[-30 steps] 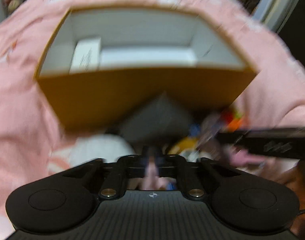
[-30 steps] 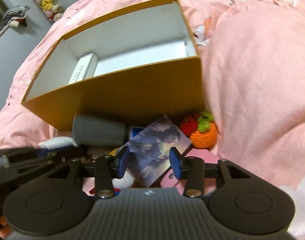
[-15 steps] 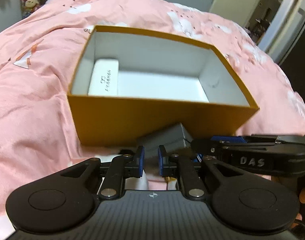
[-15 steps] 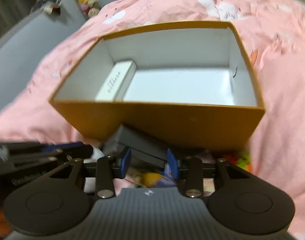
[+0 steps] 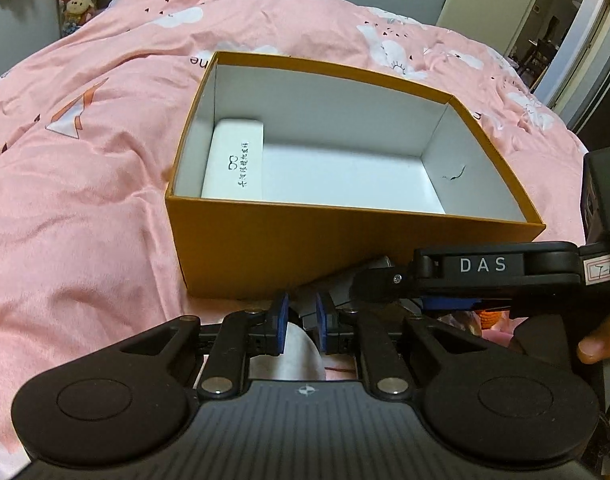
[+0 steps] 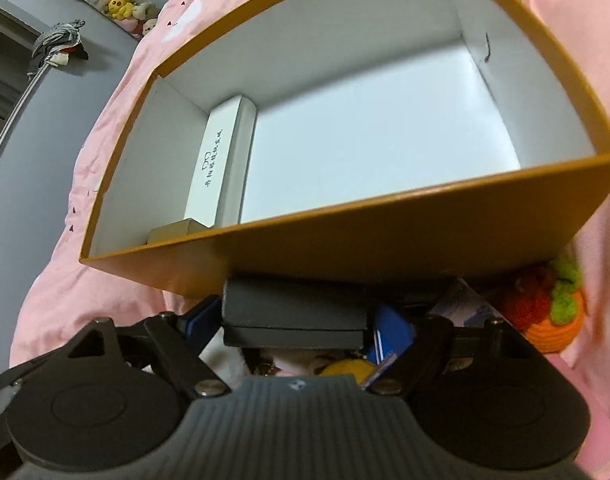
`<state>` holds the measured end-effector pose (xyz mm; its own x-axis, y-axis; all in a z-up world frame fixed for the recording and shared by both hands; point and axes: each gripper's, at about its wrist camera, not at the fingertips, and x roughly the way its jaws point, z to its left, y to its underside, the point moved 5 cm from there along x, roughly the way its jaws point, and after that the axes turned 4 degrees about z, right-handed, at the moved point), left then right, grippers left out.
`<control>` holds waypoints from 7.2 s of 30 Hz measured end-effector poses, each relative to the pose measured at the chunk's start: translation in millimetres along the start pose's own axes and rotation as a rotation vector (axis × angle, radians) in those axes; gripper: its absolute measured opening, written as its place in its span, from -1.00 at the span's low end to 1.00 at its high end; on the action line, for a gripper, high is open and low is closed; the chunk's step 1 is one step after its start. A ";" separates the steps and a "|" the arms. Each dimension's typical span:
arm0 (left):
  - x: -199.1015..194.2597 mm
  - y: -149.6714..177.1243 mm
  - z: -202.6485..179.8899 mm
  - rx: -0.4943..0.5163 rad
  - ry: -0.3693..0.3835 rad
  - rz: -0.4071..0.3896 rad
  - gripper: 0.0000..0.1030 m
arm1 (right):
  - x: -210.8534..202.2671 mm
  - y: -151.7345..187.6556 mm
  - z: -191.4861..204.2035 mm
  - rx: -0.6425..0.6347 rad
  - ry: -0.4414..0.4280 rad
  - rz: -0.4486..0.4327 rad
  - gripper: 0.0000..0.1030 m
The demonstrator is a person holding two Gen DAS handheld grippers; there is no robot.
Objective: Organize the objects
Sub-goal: 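Grasp the dark gray box with the left gripper while the right gripper approaches the anime card, then lift the dark gray box with the left gripper while the right gripper grasps the anime card, then lower the dark gray box into the orange box with the left while the right lowers the card, then open both grippers and withdraw them from the orange box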
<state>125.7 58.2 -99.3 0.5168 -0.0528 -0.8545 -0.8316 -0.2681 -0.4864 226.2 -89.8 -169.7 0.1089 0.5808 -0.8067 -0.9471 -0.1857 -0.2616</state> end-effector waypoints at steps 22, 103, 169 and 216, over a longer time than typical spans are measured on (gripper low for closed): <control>2.1 32.8 6.9 -0.241 0.233 0.161 0.18 | -26.5 84.2 39.1 -0.436 0.125 -0.031 0.50; -59.0 -45.4 -17.5 -0.143 0.379 -0.148 -0.27 | -127.4 -6.9 43.4 -0.287 0.113 -0.184 0.23; 145.0 -121.9 -26.8 0.515 -0.097 0.255 0.40 | 65.6 -179.8 -10.3 -0.201 0.285 0.095 0.24; 72.9 -126.8 -13.2 0.301 0.019 0.027 0.13 | 43.3 -144.4 21.3 -0.757 0.364 0.151 -0.23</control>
<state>271.5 75.7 -97.5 0.4946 -0.0744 -0.8659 -0.8668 0.0308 -0.4977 361.3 -20.9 -155.6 0.2105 0.2407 -0.9475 -0.5168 -0.7953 -0.3169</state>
